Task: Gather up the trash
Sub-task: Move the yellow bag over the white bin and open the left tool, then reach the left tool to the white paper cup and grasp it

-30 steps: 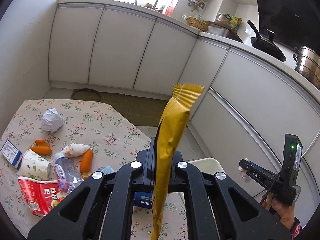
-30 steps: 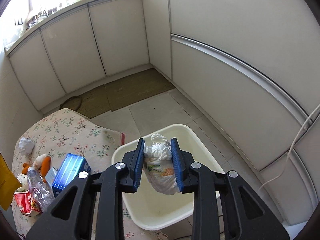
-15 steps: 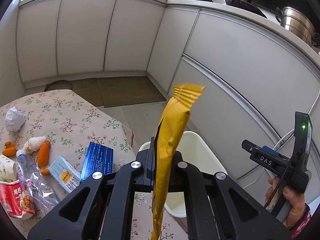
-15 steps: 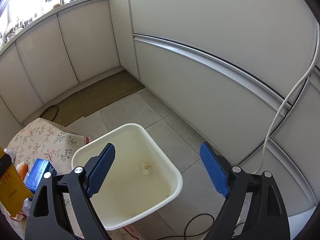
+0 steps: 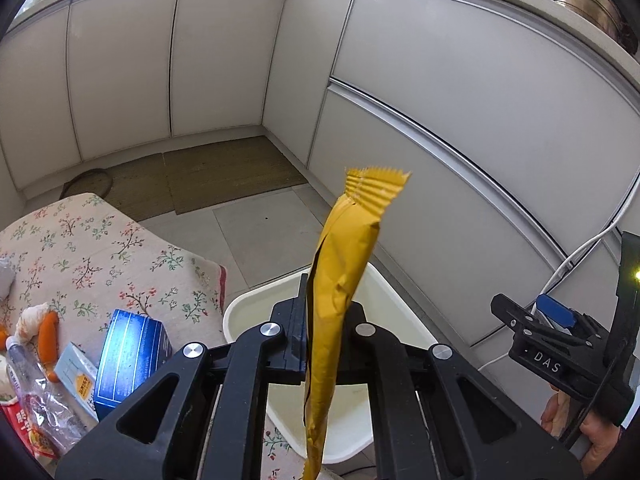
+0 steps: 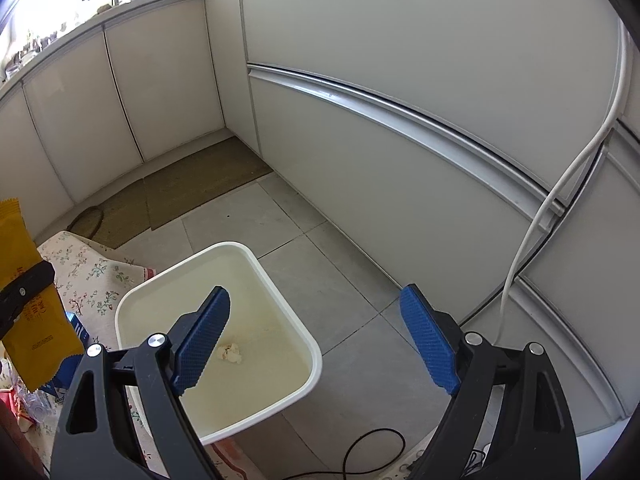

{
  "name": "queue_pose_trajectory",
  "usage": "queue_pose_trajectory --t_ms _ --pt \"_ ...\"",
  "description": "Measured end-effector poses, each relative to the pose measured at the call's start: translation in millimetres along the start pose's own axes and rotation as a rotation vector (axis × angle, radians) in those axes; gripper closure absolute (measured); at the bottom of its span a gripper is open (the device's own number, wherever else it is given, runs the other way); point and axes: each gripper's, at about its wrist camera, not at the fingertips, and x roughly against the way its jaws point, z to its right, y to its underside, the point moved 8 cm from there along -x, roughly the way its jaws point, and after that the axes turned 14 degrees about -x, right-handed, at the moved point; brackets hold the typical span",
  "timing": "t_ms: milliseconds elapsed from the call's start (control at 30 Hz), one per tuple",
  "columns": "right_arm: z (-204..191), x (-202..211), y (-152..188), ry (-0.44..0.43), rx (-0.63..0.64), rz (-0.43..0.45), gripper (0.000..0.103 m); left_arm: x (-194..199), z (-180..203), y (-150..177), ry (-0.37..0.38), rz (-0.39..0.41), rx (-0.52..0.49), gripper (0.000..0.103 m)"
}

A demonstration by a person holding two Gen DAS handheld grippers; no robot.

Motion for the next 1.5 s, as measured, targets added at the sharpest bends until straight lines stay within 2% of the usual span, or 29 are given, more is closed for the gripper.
queue_pose_trajectory --t_ms 133,233,300,367,533,700,767,933,1100,1233,1500 --pt "5 -4 1 0.012 -0.003 -0.010 0.016 -15 5 -1 0.008 -0.022 -0.003 0.094" --pt "6 -6 1 0.019 -0.004 -0.012 0.016 -23 7 1 0.012 -0.043 -0.003 0.085" --pt "6 -7 1 0.021 -0.005 -0.014 0.016 -25 6 4 0.006 -0.056 -0.006 0.061" --pt "3 -7 2 0.022 -0.001 -0.014 0.016 -24 5 5 -0.016 -0.050 -0.012 0.049" --pt "-5 -7 4 0.020 0.015 -0.012 0.016 -16 -9 9 -0.098 -0.055 -0.023 0.035" --pt "-18 -5 5 0.005 0.023 -0.010 0.016 5 -35 17 -0.237 -0.059 -0.014 0.013" --pt "-28 -2 7 -0.010 0.034 -0.007 0.016 14 -47 22 -0.285 -0.071 -0.002 0.009" --pt "-61 12 14 -0.071 0.062 0.016 0.009 40 -83 39 -0.350 -0.104 0.056 0.007" --pt "-108 33 26 -0.144 0.108 0.049 0.008 74 -116 53 -0.407 -0.098 0.084 0.007" --pt "-149 42 41 -0.202 0.145 0.034 0.007 98 -154 70 -0.464 -0.113 0.118 0.007" --pt "-219 55 78 -0.277 0.238 0.000 0.007 139 -245 131 -0.526 -0.158 0.344 0.007"
